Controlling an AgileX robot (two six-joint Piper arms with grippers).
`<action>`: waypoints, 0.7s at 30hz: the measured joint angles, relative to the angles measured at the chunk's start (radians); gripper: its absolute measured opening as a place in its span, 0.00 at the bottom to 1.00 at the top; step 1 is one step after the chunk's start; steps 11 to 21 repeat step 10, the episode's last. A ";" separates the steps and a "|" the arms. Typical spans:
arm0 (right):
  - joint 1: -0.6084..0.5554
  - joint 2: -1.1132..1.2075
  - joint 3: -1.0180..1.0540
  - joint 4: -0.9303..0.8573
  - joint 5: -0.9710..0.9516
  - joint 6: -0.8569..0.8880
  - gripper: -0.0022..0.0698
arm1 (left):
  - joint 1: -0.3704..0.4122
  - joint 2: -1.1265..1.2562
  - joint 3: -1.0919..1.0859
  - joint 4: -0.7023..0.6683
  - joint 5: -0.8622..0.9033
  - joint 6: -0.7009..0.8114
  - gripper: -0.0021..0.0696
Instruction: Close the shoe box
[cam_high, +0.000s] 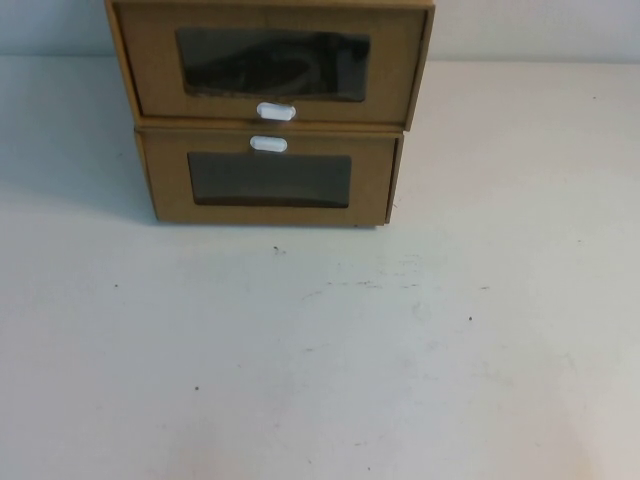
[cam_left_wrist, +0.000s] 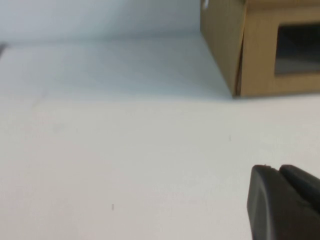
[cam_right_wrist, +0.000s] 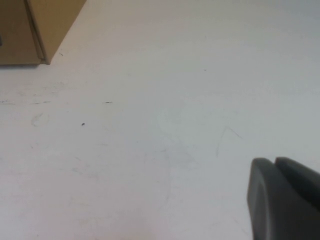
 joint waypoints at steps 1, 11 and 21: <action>0.000 0.000 0.000 0.000 0.000 0.000 0.01 | 0.003 0.000 0.000 0.003 0.024 -0.002 0.02; 0.000 -0.001 0.000 0.000 0.000 0.000 0.01 | 0.011 0.000 0.001 0.007 0.099 -0.008 0.02; 0.000 -0.001 0.000 0.000 0.000 0.000 0.01 | 0.011 0.000 0.001 0.007 0.099 -0.008 0.02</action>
